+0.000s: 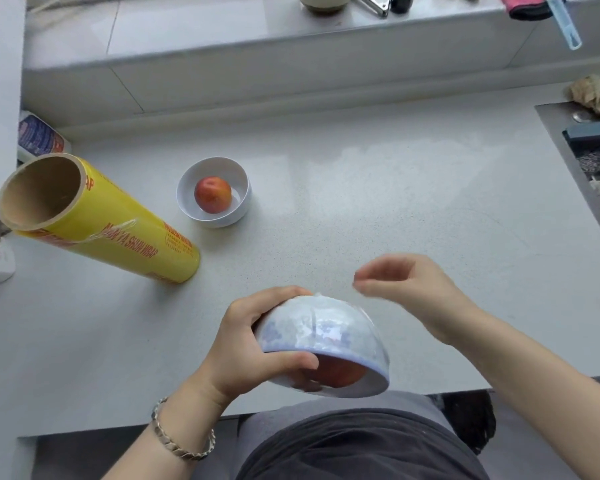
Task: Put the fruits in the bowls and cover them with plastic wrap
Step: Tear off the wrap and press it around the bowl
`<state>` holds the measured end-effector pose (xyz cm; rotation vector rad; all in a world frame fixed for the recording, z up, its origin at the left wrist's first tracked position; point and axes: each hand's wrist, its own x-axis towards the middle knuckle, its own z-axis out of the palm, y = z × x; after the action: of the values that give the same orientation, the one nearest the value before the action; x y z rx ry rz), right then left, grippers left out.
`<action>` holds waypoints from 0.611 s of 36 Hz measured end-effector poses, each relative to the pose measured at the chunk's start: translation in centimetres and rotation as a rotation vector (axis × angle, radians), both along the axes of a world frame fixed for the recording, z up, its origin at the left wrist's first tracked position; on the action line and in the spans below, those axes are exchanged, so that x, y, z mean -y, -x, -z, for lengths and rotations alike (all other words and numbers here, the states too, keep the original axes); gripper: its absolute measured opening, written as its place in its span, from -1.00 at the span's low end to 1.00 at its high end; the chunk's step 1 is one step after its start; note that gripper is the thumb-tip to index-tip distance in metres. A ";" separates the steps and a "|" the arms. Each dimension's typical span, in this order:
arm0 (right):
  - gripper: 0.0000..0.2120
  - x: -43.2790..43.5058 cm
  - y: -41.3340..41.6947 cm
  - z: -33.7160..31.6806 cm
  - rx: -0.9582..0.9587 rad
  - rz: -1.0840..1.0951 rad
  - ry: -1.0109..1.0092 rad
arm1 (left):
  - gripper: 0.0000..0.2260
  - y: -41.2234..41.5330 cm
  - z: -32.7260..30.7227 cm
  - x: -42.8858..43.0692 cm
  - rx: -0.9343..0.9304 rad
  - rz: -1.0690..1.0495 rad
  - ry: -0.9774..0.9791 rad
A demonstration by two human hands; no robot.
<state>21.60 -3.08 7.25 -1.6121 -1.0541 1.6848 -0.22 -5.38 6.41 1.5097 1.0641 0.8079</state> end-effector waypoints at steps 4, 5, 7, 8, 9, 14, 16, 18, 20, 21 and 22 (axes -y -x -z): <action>-0.89 0.9 0.3 -3.1 -0.051 -0.194 -0.292 | -0.48 0.2 0.3 -0.1 -0.022 -0.038 0.024; -0.79 1.3 0.6 -3.2 0.005 -0.319 -0.323 | -0.48 0.2 0.2 -0.1 -0.030 -0.043 0.020; -0.63 1.8 1.3 -2.9 0.126 -0.493 -0.373 | -0.49 0.1 0.1 -0.2 -0.040 -0.048 0.007; -0.60 1.8 1.5 -2.7 0.145 -0.522 -0.378 | -0.51 0.0 0.0 -0.3 -0.040 -0.050 0.003; -0.60 1.8 1.7 -2.6 0.139 -0.528 -0.369 | -0.52 0.0 0.0 -0.3 -0.039 -0.055 0.003; -0.62 1.5 2.5 -2.4 0.104 -0.542 -0.321 | -0.41 0.6 0.5 -0.3 -0.020 -0.127 0.050; -0.63 1.4 2.8 -2.2 0.115 -0.552 -0.299 | -0.36 0.6 0.6 -0.3 -0.004 -0.149 0.073; -0.62 1.1 3.1 -1.9 0.114 -0.532 -0.261 | -0.35 0.5 0.7 -0.3 0.013 -0.176 0.091; -0.61 0.7 3.1 -1.6 0.098 -0.511 -0.214 | -0.38 0.3 0.9 -0.2 0.025 -0.203 0.104; -0.60 0.5 3.0 -1.5 0.084 -0.510 -0.197 | -0.39 0.1 1.0 -0.2 0.029 -0.218 0.113; -0.57 0.4 2.8 -1.3 0.064 -0.510 -0.179 | -0.41 0.0 1.1 -0.1 0.037 -0.239 0.124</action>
<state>18.77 -3.49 8.60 -1.3617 -1.7065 1.7898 -0.20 -5.30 5.27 1.2747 1.2596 0.9131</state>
